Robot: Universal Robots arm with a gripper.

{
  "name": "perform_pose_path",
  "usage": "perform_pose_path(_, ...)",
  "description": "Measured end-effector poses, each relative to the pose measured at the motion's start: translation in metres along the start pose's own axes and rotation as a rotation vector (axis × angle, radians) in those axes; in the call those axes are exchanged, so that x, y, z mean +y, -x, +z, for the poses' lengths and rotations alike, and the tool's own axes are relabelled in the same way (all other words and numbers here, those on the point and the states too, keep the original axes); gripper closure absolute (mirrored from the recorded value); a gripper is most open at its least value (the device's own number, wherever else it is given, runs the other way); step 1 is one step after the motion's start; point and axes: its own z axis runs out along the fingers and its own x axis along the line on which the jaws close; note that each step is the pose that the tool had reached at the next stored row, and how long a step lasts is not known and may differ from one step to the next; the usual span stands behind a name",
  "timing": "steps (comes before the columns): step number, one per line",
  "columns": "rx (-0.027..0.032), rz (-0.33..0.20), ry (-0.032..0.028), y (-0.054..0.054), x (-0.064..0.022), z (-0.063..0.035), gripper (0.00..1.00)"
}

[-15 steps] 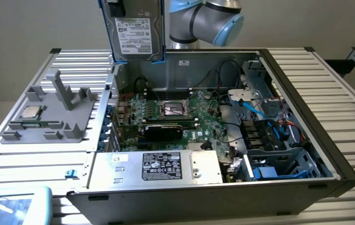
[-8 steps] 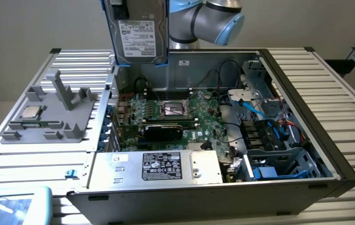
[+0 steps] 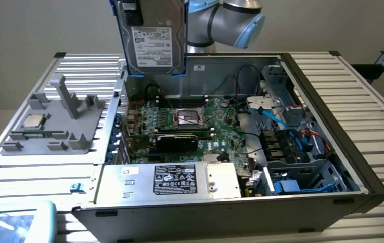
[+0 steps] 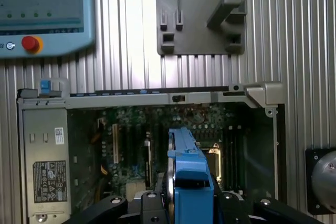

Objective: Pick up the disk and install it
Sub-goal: 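Pick up the disk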

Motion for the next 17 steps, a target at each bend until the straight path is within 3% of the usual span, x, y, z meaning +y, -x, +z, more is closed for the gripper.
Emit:
perform_pose_path(10, -0.0106, 0.0, 0.0018, -0.022, -0.0195, -0.001, 0.63)
perform_pose_path(17, -0.0119, 0.0, 0.0022, -0.039, -0.0295, -0.0021, 0.63)
